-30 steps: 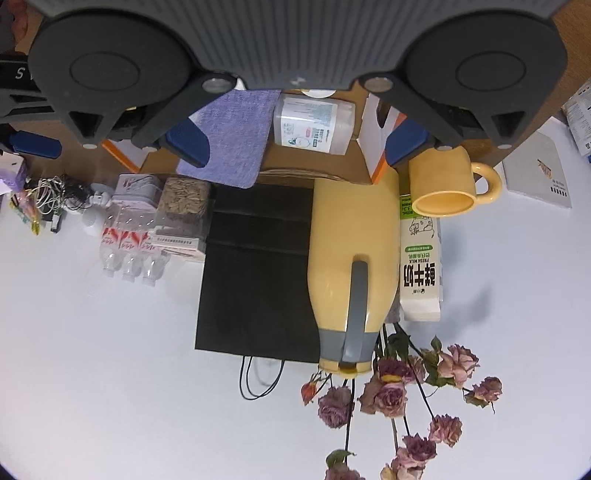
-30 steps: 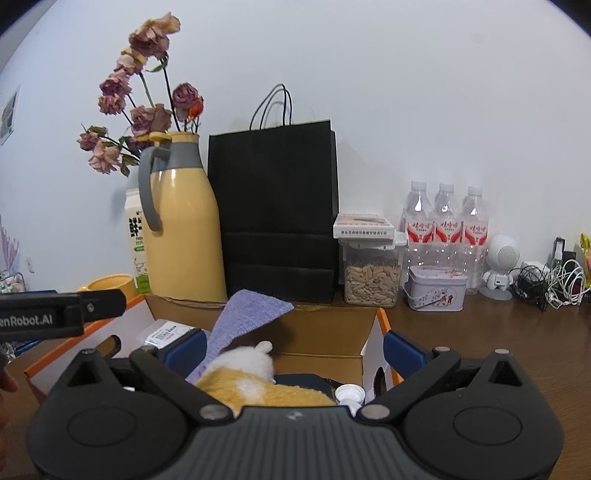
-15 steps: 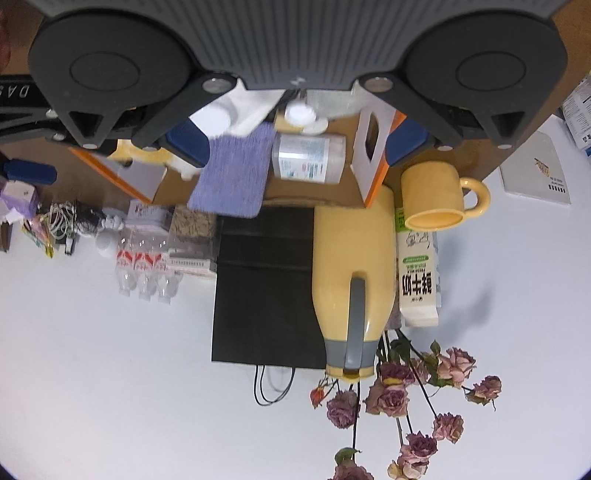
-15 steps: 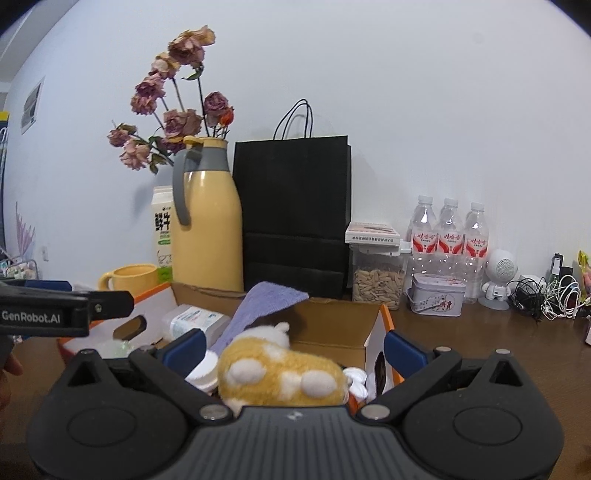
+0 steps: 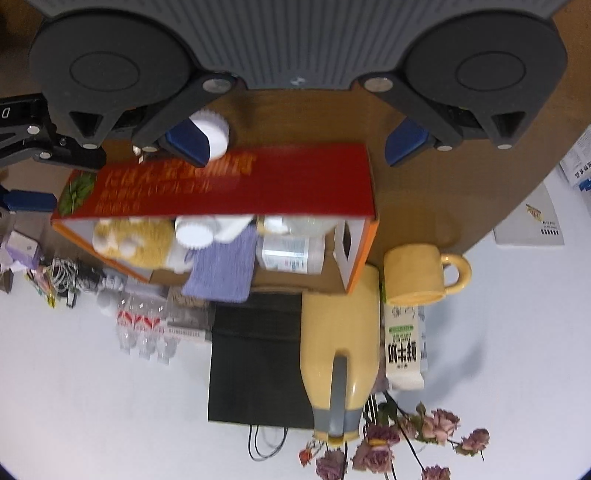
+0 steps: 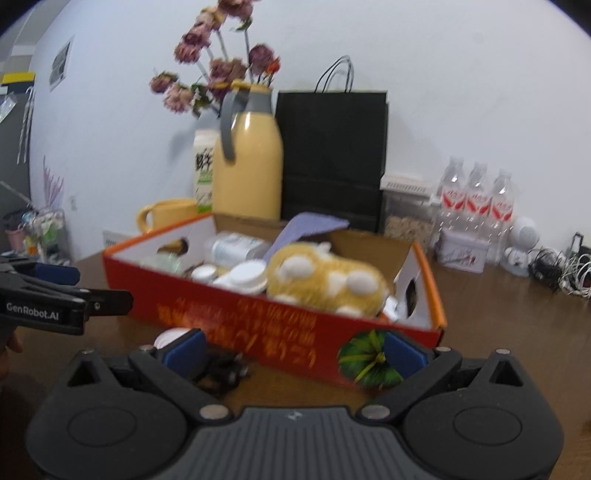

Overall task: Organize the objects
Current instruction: 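Withdraw both tools from the box toward the last cap and cable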

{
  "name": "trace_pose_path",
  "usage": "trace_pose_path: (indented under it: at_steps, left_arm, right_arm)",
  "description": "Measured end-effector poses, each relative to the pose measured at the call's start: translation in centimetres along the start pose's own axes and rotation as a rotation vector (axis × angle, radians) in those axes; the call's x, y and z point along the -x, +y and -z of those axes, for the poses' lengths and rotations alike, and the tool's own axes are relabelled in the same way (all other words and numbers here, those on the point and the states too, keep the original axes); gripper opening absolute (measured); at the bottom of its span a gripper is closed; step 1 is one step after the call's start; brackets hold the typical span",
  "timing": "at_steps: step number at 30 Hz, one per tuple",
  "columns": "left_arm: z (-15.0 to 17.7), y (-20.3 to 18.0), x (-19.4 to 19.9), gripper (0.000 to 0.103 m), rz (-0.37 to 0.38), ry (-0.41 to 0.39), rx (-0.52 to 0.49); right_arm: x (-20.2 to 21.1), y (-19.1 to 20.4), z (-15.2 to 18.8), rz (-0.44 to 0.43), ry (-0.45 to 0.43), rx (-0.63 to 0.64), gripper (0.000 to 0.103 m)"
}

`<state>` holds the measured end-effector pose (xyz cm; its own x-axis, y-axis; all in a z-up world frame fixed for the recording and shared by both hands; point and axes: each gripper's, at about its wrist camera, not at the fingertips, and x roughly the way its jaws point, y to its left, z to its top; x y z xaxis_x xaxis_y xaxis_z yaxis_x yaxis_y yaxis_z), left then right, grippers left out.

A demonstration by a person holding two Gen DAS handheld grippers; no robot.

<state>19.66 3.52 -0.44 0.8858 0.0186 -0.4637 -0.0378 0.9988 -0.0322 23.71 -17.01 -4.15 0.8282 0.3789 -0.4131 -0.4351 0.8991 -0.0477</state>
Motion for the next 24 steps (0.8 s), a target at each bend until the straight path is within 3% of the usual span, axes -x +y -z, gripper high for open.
trace_pose_path:
  at_steps: [14,24]
  left_arm:
    - [1.3,1.7,0.9,0.103,-0.004,0.042,0.019]
    - [1.3,2.1,0.8,0.103,0.021,0.051,0.049]
  right_arm:
    - [-2.0,2.9,1.0,-0.098,0.148,0.038,0.103]
    - [-5.2,4.5,0.3,-0.066,0.236,0.019,0.1]
